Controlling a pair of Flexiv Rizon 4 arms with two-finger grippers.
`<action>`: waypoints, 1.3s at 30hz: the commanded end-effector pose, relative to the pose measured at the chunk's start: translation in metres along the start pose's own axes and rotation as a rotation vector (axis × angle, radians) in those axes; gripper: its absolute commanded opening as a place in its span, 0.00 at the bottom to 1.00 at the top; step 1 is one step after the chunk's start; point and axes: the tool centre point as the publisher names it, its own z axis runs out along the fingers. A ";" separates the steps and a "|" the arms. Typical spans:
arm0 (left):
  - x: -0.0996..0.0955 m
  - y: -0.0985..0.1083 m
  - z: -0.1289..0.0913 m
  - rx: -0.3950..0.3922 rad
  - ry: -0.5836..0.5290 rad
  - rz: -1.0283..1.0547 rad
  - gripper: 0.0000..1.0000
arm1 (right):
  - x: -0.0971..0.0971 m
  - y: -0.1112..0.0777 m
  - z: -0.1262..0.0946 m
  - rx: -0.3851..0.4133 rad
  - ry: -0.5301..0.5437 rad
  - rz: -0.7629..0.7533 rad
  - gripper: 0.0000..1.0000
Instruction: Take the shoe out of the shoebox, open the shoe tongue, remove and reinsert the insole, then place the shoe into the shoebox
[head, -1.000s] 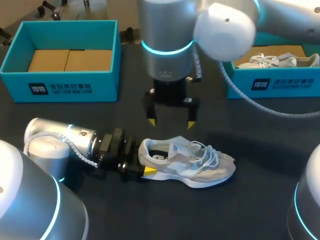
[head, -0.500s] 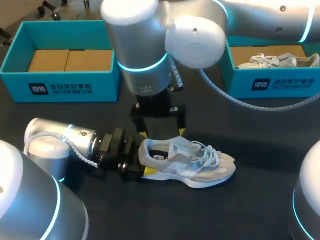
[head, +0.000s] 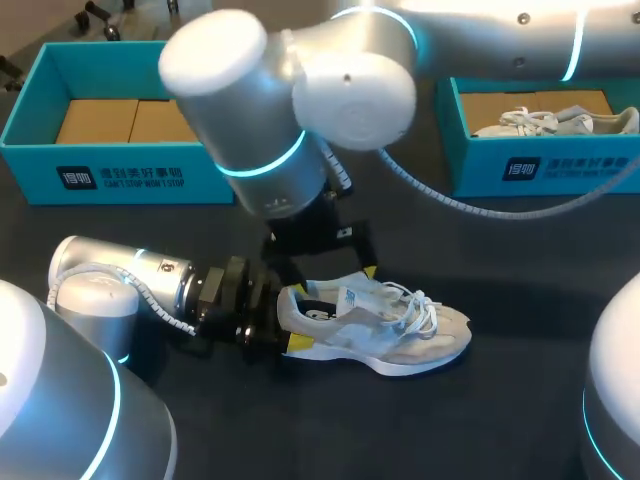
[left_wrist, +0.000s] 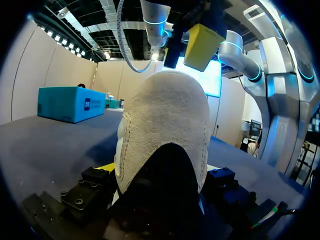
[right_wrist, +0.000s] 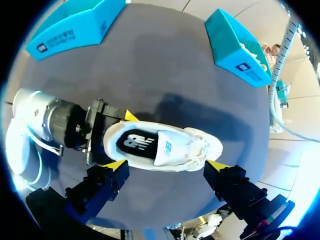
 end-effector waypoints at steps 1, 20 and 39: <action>-0.001 0.001 0.000 -0.001 -0.002 0.000 0.00 | 0.007 -0.008 0.008 -0.027 -0.071 0.669 1.00; -0.001 0.001 0.000 -0.001 -0.002 0.000 0.00 | -0.003 -0.001 0.033 -0.096 -0.082 0.725 1.00; -0.001 0.001 0.000 -0.001 -0.002 0.000 0.00 | -0.030 0.008 0.068 -0.105 -0.050 0.727 1.00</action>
